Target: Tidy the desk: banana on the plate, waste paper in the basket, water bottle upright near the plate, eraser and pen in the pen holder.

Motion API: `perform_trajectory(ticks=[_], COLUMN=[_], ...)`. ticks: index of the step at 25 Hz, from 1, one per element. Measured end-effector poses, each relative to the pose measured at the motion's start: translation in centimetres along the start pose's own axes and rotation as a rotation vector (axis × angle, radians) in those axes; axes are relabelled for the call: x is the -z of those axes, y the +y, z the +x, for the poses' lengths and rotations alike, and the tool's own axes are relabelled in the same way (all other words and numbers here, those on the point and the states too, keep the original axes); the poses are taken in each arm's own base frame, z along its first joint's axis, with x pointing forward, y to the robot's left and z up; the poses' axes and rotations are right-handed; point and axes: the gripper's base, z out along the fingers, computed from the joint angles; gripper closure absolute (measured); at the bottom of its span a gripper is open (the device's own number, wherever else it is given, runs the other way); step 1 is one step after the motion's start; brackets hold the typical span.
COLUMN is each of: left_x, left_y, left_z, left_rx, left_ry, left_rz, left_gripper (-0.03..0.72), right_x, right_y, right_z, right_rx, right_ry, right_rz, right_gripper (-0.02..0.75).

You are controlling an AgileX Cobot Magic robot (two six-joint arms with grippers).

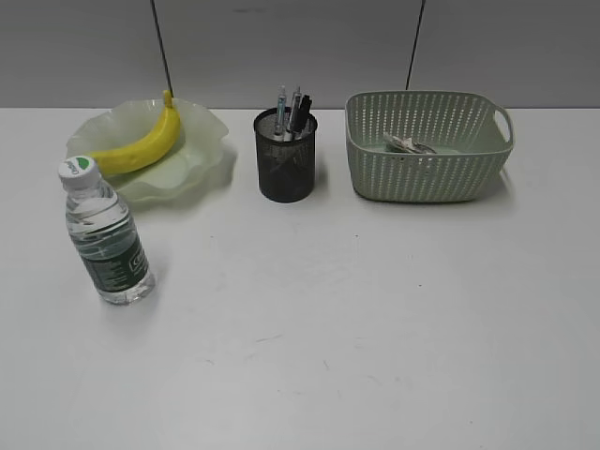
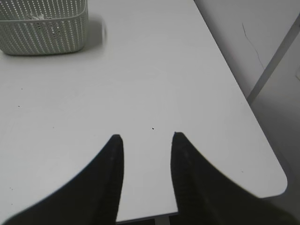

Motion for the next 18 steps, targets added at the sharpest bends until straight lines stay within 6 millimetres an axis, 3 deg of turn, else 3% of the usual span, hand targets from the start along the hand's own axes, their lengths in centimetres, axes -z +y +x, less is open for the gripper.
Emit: perform_trajectory(ticks=[18], left_x=[0.00], left_y=[-0.02], left_z=[0.00], left_rx=[0.000], left_ry=[0.000], left_rz=[0.002], left_gripper=[0.450], right_x=[0.00], right_y=[0.00], right_z=[0.00], right_rx=[0.000], right_ry=[0.000], right_rz=[0.000], right_gripper=[0.451])
